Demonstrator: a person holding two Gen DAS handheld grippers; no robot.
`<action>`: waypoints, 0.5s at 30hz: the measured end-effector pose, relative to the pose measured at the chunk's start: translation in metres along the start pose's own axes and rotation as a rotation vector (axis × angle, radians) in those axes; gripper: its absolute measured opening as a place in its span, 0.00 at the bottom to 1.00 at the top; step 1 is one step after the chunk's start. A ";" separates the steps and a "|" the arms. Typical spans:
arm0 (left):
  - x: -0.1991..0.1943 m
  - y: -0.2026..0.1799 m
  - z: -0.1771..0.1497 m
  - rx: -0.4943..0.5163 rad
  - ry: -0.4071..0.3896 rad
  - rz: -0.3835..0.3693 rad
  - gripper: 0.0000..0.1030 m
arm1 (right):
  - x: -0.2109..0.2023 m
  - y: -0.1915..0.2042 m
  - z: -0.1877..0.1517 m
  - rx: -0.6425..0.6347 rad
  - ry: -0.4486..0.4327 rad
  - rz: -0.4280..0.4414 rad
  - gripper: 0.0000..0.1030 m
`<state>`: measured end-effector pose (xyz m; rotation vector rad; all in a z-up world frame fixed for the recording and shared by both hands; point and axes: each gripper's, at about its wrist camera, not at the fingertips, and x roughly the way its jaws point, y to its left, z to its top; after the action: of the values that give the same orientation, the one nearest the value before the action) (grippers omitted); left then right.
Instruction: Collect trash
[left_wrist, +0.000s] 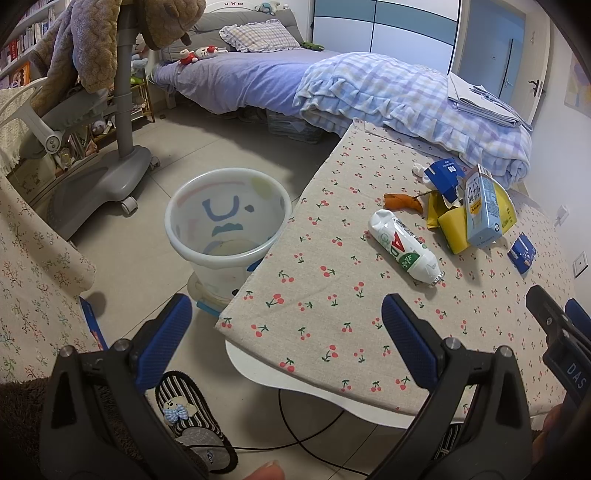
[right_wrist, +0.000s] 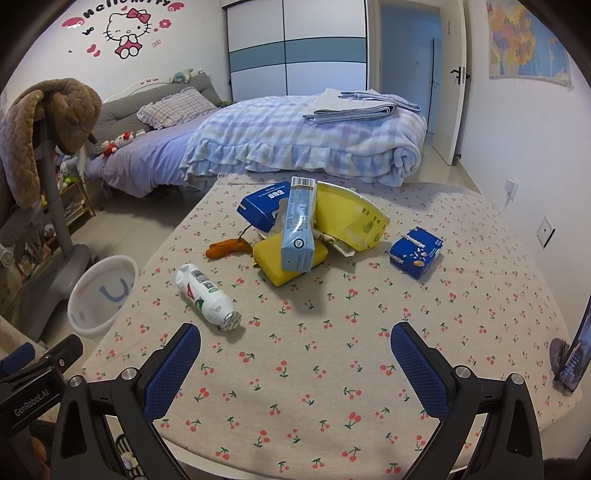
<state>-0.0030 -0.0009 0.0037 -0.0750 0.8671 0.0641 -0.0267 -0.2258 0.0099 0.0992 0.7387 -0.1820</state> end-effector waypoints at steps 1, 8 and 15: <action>0.000 0.000 0.000 -0.001 0.000 0.000 0.99 | 0.000 -0.001 0.000 0.000 -0.001 -0.001 1.00; 0.000 0.001 -0.001 0.004 -0.001 -0.001 0.99 | -0.001 -0.002 0.002 0.001 0.000 0.000 1.00; -0.001 0.001 -0.001 0.005 -0.001 -0.002 0.99 | -0.001 -0.001 0.002 0.000 0.000 0.000 1.00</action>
<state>-0.0042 0.0002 0.0034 -0.0716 0.8660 0.0600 -0.0261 -0.2271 0.0115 0.0990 0.7388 -0.1824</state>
